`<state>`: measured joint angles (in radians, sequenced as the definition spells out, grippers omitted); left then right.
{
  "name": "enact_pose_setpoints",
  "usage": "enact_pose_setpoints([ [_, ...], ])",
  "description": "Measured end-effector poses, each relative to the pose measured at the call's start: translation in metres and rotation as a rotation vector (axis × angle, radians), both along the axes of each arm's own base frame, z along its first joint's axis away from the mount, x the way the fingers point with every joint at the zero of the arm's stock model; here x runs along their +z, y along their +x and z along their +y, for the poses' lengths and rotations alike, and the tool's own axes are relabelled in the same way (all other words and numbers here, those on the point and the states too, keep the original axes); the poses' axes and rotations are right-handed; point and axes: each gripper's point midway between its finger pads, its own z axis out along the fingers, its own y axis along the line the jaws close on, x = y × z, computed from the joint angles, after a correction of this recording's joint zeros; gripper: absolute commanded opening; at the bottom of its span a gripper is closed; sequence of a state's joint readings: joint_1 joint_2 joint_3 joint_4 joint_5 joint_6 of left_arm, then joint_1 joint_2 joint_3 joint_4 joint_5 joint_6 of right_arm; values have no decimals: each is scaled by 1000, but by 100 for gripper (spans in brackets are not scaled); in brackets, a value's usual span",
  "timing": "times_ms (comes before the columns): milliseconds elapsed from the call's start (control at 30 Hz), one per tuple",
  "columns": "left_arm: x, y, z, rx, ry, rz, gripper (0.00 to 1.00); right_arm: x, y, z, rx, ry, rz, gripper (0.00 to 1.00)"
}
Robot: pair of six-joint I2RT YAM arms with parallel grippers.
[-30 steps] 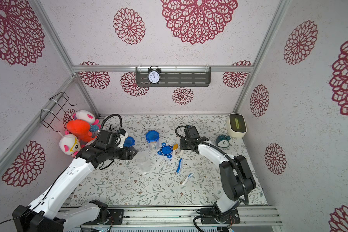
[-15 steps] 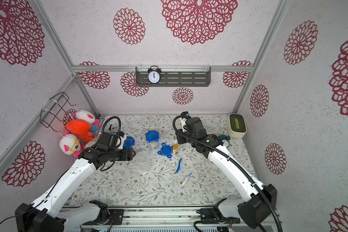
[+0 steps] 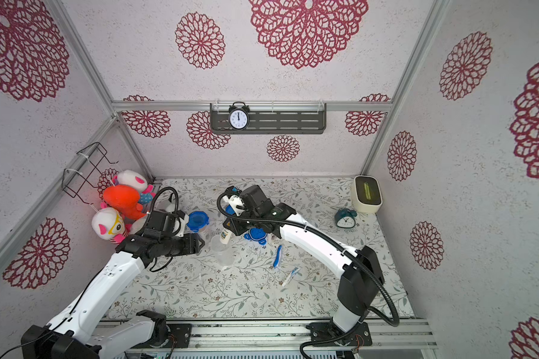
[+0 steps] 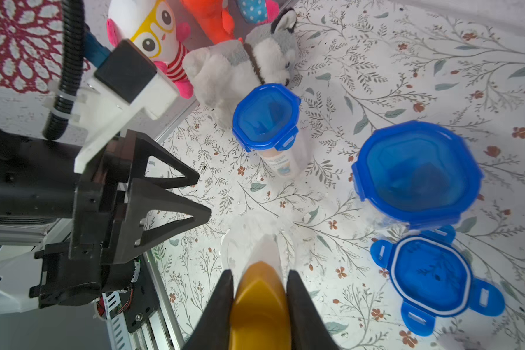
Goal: Pack away toiletry kits
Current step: Place the toiletry item into the container.
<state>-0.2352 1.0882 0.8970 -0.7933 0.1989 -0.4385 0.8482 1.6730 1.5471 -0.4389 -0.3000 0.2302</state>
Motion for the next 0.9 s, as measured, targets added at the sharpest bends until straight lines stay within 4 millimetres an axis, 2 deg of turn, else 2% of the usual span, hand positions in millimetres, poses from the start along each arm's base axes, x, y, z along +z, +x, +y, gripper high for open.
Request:
enact_pose_setpoints([
  [233, 1, -1, -1, -4, -41, -14, 69, 0, -5, 16, 6, -9, -16, 25],
  [300, 1, -2, -2, -6, -50, -17, 69, -6, -6, 23, 4, -27, -30, 26],
  [533, 2, -1, -5, -15, -68, -25, 69, -62, -13, 46, -8, -170, -56, 26],
  [667, 1, -1, -6, -19, -74, -21, 69, -89, -13, 51, -18, -239, -68, 33],
  [767, -1, -1, -6, -18, -73, -14, 69, -98, -12, 52, -27, -263, -76, 42],
  [900, -3, 0, -6, -19, -73, -9, 69, -97, -9, 51, -36, -268, -93, 49],
])
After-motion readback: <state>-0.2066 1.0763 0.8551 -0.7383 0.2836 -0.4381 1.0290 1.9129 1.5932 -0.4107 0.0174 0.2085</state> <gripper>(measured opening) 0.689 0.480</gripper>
